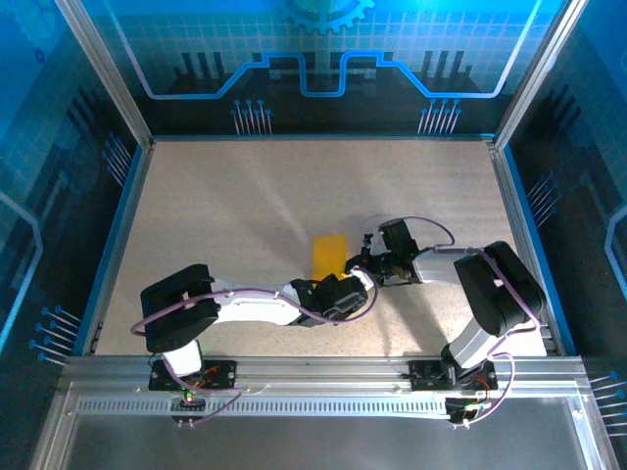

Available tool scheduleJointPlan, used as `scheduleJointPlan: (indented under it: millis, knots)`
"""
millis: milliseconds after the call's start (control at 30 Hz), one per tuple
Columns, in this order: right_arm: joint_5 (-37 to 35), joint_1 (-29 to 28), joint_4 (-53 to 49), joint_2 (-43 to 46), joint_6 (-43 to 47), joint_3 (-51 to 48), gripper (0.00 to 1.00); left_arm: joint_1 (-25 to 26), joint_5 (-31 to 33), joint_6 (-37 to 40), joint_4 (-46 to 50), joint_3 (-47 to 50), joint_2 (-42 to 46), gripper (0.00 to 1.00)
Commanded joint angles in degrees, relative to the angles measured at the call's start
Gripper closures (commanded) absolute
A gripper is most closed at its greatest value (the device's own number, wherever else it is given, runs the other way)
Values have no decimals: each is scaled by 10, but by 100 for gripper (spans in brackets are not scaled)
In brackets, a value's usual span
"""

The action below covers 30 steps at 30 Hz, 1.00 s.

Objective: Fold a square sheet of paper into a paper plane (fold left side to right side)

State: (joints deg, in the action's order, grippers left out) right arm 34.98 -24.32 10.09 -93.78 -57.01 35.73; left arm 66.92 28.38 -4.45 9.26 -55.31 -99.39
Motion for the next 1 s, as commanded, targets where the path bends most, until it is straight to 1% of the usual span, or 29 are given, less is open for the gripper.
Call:
scheduleJointPlan:
  millis: [0, 300, 400, 467, 500, 633, 733, 867, 967]
  knots:
    - [7, -2, -6, -4, -4, 9, 100, 3, 34, -1, 17, -19, -12, 52]
    - [9, -3, -4, -5, -4, 10, 100, 3, 27, -7, 1, -11, -12, 86]
    - [10, -2, -4, -4, -4, 11, 100, 3, 21, -10, -3, -9, -11, 95]
    - [10, -2, -3, -4, -5, 11, 98, 3, 16, -12, -8, -7, -10, 98]
    - [9, -2, -2, -5, -5, 11, 98, 3, 16, -13, -9, -6, -9, 100]
    - [9, -1, -2, -5, -5, 16, 94, 3, 13, -16, -11, -5, -8, 100]
    - [7, 3, -4, -5, -3, 22, 86, 4, 10, -20, -11, -2, -6, 100]
    - [4, 13, -9, -9, 5, 35, 73, 2, 5, -27, -15, 5, 3, 100]
    - [0, 22, -17, -17, 12, 53, 65, -1, -6, -36, -19, 12, 11, 100]
